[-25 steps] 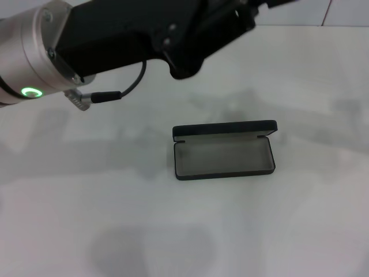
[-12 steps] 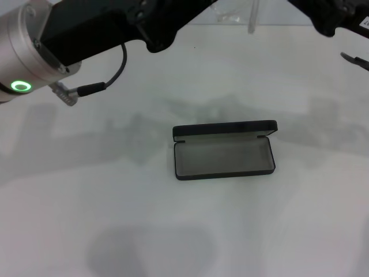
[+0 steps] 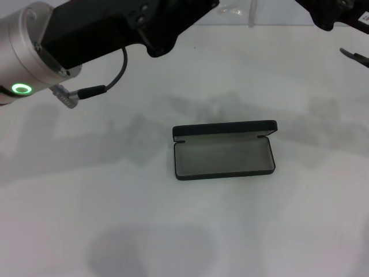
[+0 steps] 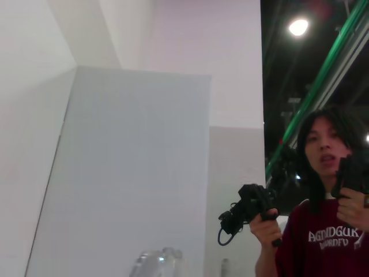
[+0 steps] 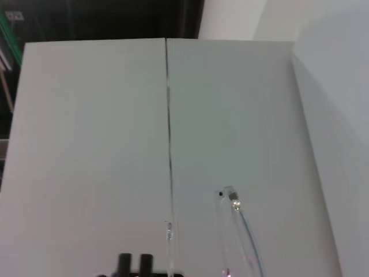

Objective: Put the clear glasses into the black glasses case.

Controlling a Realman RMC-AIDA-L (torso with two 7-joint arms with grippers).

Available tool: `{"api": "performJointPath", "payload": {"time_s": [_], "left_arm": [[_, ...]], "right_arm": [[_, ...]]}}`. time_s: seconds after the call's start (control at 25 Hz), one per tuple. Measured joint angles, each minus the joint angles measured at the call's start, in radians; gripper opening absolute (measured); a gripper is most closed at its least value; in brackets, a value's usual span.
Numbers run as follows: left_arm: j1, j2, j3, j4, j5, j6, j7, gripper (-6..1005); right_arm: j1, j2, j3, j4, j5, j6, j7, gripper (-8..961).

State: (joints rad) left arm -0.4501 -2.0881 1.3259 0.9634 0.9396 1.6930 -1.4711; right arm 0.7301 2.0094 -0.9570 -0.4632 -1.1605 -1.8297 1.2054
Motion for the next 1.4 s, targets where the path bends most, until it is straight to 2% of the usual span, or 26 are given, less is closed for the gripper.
{"api": "performJointPath", "payload": {"time_s": [0.76, 1.4], "left_arm": [[-0.019, -0.004, -0.017, -0.021, -0.012, -0.042, 0.003, 80], [-0.019, -0.001, -0.031, -0.050, -0.013, -0.038, 0.002, 80]], "right_arm": [[0.049, 0.002, -0.054, 0.000, -0.069, 0.033, -0.007, 37], [0.039, 0.003, -0.045, 0.000, -0.069, 0.046, -0.009, 37]]}}
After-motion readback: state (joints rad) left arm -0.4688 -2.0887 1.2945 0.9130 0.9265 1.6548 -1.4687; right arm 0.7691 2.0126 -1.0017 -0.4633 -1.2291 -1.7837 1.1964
